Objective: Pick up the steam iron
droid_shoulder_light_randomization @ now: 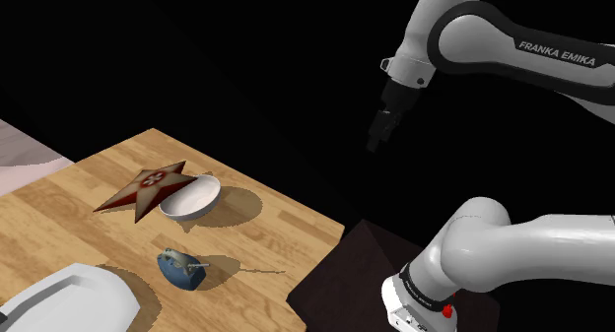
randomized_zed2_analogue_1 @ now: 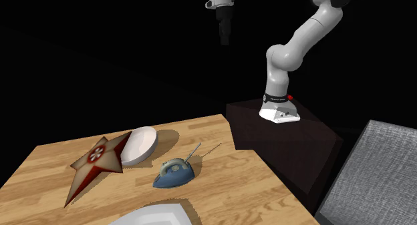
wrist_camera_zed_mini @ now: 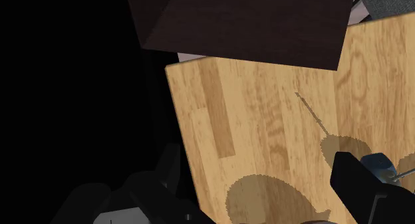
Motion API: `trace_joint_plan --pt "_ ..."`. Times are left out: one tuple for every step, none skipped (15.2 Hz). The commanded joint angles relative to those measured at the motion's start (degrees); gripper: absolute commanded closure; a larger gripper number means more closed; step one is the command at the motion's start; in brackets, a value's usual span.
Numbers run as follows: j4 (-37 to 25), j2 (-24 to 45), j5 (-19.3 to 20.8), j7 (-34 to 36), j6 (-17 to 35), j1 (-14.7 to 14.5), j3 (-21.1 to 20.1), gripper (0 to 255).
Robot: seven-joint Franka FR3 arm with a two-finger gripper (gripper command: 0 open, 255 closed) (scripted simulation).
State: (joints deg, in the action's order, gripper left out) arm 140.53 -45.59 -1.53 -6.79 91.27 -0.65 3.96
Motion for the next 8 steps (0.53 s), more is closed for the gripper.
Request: trace_joint_plan --pt "0.0 0.0 0.0 0.0 0.0 0.0 0.0 0" --pt "1.0 0.4 -0.7 0.7 1.8 -0.5 -0.8 0" --pt "2.0 0.9 -1.4 1.4 3.6 -1.0 -1.7 0" --pt "2.9 1.4 -2.1 2.1 5.4 -1.5 -2.6 0" --pt "3.7 2.1 -2.8 2.7 7.2 -2.1 -3.4 0" --pt "4.5 2.8 -3.4 3.4 9.1 -2.6 -4.3 0" --pt "5.2 3.7 -4.1 4.0 11.0 -3.2 -5.2 0" --pt "5.8 4.6 -4.8 4.7 12.9 -3.7 -6.1 0"
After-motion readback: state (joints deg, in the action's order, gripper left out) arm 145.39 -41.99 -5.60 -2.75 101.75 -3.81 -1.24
